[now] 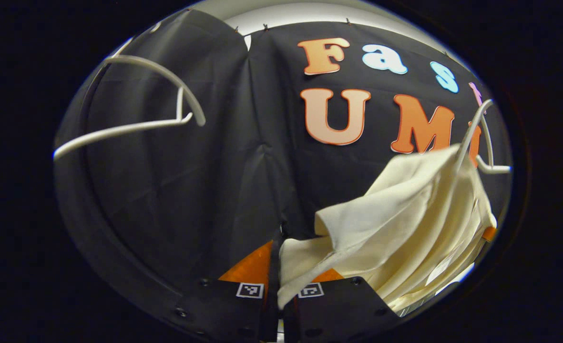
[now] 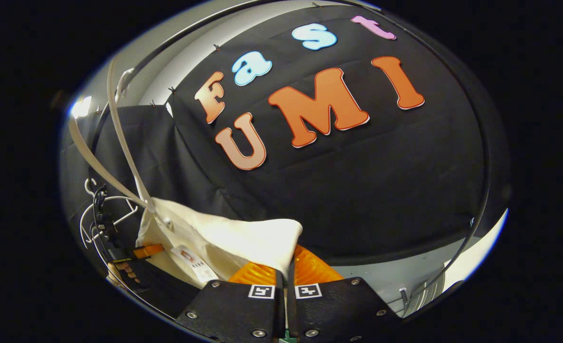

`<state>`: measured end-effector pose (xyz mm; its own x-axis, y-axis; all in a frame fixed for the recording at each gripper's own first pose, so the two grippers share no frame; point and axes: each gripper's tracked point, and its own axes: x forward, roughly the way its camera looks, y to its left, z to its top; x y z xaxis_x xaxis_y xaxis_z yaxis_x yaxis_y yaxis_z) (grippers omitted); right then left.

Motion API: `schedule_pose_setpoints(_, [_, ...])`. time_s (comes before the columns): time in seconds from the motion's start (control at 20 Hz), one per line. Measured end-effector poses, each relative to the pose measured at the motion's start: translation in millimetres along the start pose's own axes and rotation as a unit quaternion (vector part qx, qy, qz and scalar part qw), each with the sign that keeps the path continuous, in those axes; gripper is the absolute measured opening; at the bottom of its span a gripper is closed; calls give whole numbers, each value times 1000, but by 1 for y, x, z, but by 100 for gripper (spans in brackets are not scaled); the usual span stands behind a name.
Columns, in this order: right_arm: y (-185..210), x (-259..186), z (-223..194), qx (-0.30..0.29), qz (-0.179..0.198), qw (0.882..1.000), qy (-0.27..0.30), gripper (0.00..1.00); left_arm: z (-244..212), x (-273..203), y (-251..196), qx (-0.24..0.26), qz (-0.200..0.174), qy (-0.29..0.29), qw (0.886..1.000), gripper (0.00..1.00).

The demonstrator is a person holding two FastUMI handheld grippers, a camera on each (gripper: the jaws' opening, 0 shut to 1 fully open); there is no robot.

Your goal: Grasp the clothes on the hanger with both hands and then place them into the laundry hamper below.

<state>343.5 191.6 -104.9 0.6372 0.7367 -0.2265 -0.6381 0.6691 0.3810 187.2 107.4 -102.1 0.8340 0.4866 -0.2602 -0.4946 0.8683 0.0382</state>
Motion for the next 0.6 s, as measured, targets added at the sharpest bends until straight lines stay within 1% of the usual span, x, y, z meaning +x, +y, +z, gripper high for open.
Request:
schedule_pose_setpoints(0.1, [-3, 12, -17, 11, -9, 1000, 15, 1, -21, 3, 6, 14, 0, 13, 1000, 14])
schedule_pose_setpoints(0.2, [-5, 15, -36, 16, -18, 999, 28, 1, -33, 4, 0, 14, -15, 27, 999, 14])
schedule_pose_setpoints(0.3, [-3, 16, -44, 23, -22, 999, 30, 1, -41, 5, -10, 14, -31, 38, 999, 13])
schedule_pose_setpoints(0.45, [0, 16, -52, 29, -27, 999, 33, 1, -49, 3, -35, 21, -67, 41, 997, 13])
schedule_pose_setpoints(0.6, [5, 13, -63, 40, -32, 998, 37, 1, -57, -6, -69, 13, -111, 58, 992, 13])
